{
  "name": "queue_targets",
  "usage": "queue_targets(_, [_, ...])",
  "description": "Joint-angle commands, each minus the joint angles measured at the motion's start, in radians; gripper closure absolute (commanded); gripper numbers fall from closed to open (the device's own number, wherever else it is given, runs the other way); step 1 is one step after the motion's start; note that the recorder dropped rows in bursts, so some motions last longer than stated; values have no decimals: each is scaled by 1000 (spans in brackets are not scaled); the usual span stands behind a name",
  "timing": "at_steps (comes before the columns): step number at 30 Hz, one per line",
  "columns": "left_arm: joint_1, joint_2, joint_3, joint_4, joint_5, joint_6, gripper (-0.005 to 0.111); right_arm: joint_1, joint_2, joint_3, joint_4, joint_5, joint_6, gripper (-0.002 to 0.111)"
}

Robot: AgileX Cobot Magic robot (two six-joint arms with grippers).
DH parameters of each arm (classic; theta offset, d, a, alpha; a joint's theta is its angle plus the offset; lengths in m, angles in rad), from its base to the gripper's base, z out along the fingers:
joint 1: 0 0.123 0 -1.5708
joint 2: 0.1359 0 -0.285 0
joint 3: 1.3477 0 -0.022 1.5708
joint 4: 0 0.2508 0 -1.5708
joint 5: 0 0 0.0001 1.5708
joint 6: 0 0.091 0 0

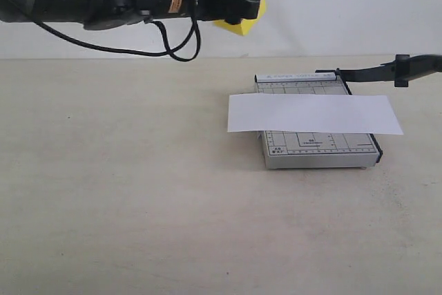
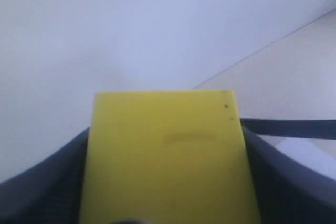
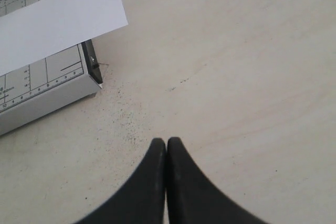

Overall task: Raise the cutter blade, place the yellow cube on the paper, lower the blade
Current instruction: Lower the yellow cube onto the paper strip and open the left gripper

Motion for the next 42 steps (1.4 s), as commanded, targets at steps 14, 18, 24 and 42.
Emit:
queue_targets(14, [8, 456, -586, 682, -608, -843, 102, -3, 4, -2, -10, -24, -12, 108])
queue_targets(18, [8, 540, -607, 682, -625, -837, 102, -3, 4, -2, -10, -24, -12, 108])
queue_targets(24, [4, 556, -607, 682, -538, -694, 102, -3, 4, -2, -10, -24, -12, 108])
queue_targets(42, [4, 577, -607, 682, -646, -378, 102, -3, 4, -2, -10, -24, -11, 108])
